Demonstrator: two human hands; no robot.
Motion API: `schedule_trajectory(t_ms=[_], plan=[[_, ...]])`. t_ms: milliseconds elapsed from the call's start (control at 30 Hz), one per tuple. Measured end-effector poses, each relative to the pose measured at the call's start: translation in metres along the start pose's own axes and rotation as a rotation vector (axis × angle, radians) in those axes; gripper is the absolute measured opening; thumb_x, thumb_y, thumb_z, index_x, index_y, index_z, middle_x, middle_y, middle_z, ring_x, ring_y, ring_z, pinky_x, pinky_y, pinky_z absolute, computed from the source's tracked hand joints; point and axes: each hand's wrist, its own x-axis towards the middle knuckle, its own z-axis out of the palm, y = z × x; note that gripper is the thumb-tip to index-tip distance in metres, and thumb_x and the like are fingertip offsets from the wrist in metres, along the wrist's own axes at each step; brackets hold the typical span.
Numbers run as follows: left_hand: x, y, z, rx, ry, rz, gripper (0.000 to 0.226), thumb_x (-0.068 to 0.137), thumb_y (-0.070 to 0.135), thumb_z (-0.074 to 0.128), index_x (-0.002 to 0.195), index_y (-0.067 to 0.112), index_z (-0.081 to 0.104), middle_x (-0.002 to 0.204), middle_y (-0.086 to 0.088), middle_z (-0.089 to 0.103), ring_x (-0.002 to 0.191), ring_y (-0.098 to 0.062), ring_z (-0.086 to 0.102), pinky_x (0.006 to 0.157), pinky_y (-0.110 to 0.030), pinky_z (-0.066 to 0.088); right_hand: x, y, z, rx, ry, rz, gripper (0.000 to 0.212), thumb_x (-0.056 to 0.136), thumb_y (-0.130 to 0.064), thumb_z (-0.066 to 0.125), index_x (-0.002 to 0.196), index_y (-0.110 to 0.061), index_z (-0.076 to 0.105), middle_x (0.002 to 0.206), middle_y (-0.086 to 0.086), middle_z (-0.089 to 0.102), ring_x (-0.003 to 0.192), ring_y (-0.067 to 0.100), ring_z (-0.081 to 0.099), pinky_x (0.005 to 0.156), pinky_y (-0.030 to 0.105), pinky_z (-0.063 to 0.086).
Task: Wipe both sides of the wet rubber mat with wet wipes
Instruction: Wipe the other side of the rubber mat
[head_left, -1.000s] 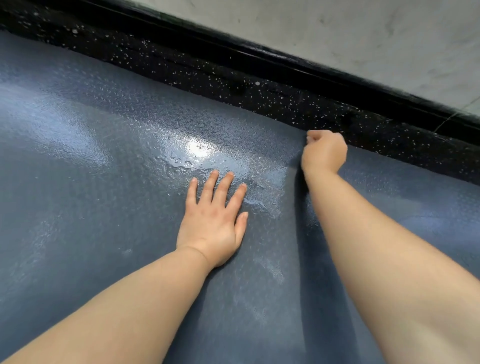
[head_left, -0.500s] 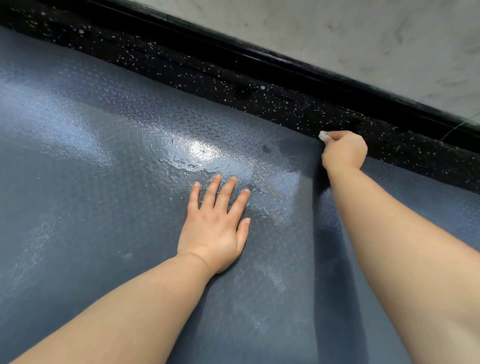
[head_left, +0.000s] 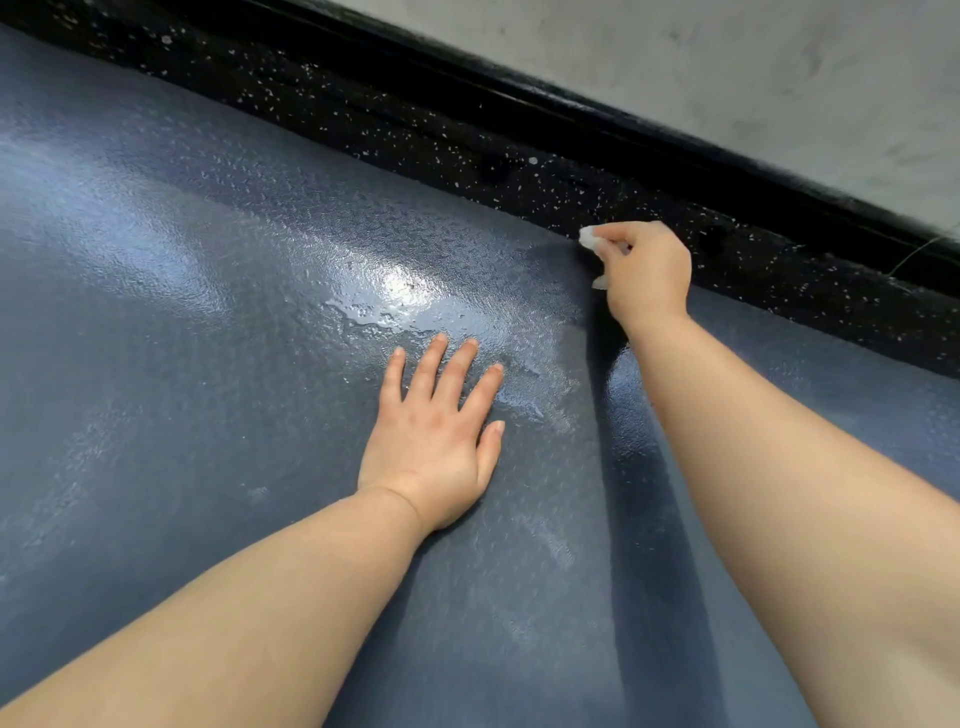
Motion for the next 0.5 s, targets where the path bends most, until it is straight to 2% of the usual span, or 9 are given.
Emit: schedule_trajectory(t_ms=[67,133,333,433,500], plan=[[0.000,0.000,0.000,-0.005,-0.001,0.001,0.058,0.095,0.049,0.013,0.150,0.030,0.015,0.159,-0.001,0.008,0.145,-0.025,-0.001,0.114,-0.049,-0.008,-0.002,0.007,0.005,-0.053,-0.043,-0.009,0.020,0.091,-0.021,0.057,0.104,-0.020,0.072,0.108,0.002,0.067,0.098,0.025,0.062,0.092,0.035,0.046],[0.000,0.001,0.000,-0.010,0.002,0.000,0.058,0.096,0.049,0.017,0.150,0.030,0.016,0.159,-0.002,0.010,0.145,-0.025,0.000,0.114,-0.049,-0.007,-0.013,0.006,0.010,-0.088,-0.059,-0.042,0.020,0.092,-0.020,0.056,0.104,-0.021,0.071,0.111,0.001,0.066,0.104,0.019,0.059,0.093,0.033,0.045],[0.000,0.001,-0.002,-0.021,0.005,-0.013,0.062,0.091,0.048,0.014,0.149,0.028,0.022,0.158,-0.003,0.015,0.145,-0.026,0.005,0.115,-0.050,-0.003,-0.120,0.002,0.004,-0.083,-0.228,-0.337,0.013,0.088,-0.018,0.064,0.094,-0.015,0.075,0.089,0.008,0.066,0.089,0.024,0.061,0.082,0.032,0.045],[0.000,0.001,-0.002,-0.020,0.003,-0.009,0.063,0.090,0.049,0.013,0.149,0.028,0.023,0.158,-0.002,0.015,0.145,-0.025,0.005,0.115,-0.050,-0.003,-0.149,0.005,-0.011,-0.026,-0.372,-0.400,0.010,0.083,-0.011,0.068,0.089,-0.011,0.075,0.080,0.004,0.064,0.076,0.019,0.061,0.074,0.013,0.042],[0.000,0.001,-0.001,-0.020,0.012,-0.005,0.060,0.092,0.048,0.015,0.149,0.028,0.023,0.158,-0.002,0.015,0.145,-0.025,0.005,0.115,-0.049,-0.003,-0.130,0.007,-0.018,0.005,-0.332,-0.348,0.011,0.081,-0.008,0.069,0.090,-0.012,0.075,0.079,0.000,0.060,0.070,0.013,0.057,0.070,0.002,0.035]])
